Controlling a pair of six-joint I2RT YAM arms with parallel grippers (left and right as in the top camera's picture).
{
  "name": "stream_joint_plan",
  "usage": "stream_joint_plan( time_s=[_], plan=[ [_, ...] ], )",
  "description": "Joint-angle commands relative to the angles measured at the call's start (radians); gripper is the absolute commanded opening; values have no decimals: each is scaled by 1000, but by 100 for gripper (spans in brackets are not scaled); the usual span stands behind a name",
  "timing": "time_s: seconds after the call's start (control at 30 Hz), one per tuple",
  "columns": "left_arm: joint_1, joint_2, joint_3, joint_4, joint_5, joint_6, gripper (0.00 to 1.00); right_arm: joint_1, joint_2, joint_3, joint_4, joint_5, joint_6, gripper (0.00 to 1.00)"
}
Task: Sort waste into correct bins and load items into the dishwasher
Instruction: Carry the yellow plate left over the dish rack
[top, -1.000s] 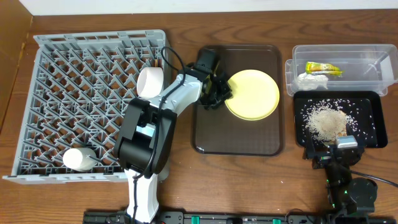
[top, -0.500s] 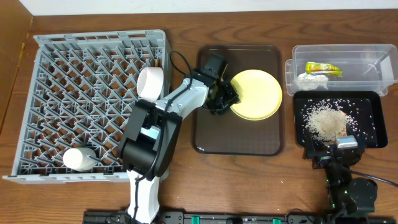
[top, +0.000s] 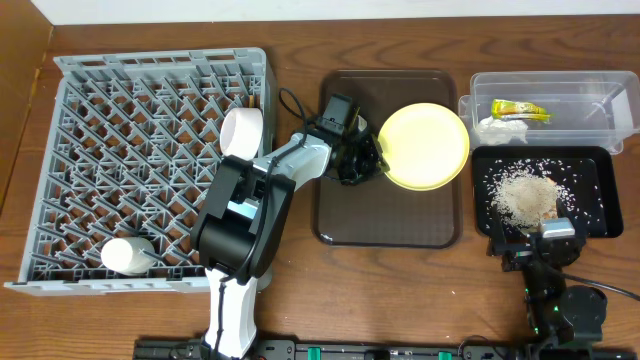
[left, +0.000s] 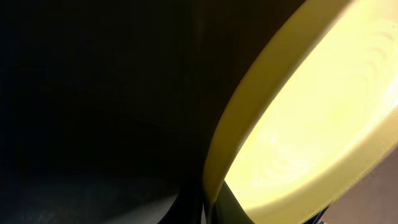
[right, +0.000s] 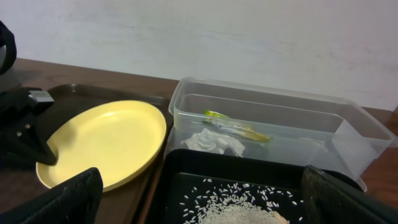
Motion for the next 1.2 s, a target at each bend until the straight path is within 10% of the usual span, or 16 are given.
stream_joint_plan(
  time_s=[0.0,0.63,0.9,1.17],
  plan=[
    [8,-3,-49,-31,-64,60,8,-8,-5,-4,0,3,-10,99],
    [578,-808,-49,-454,-298,298,8,-8,-5,-4,0,3,-10,99],
    [990,-911,-104,-516,-303,348,8,-8,-5,-4,0,3,-10,99],
    [1082,-906,-284,-383,-317,380,8,-8,-5,-4,0,3,-10,99]
  ],
)
